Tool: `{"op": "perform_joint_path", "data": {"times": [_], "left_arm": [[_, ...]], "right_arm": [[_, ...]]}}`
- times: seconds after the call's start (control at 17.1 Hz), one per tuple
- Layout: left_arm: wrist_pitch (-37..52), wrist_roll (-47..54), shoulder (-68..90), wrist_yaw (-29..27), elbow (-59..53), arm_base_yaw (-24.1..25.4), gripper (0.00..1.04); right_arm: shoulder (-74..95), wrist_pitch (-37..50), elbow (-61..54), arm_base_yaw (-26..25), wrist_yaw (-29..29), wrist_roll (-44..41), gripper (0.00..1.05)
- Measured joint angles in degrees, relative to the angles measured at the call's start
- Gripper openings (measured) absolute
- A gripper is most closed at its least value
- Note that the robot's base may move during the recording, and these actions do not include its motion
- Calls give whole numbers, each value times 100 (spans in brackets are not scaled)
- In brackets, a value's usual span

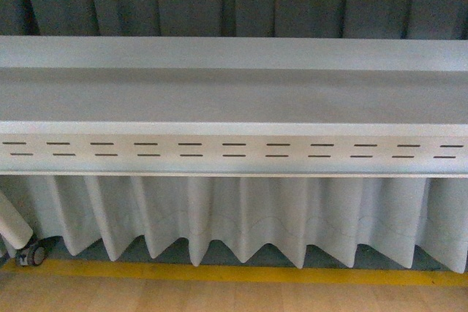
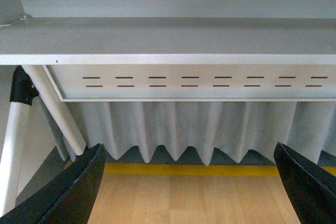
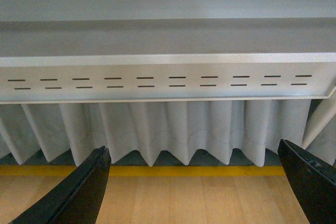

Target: Wind up and store yellow beetle toy

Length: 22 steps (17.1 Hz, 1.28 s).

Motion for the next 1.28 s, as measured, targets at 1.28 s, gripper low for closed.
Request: {"op": "perform_joint_path", "data": {"times": [1.28], "left_arm": [[0,0,0,-2,0,0,98]], "right_arm": [[0,0,0,0,0,0,98]]}}
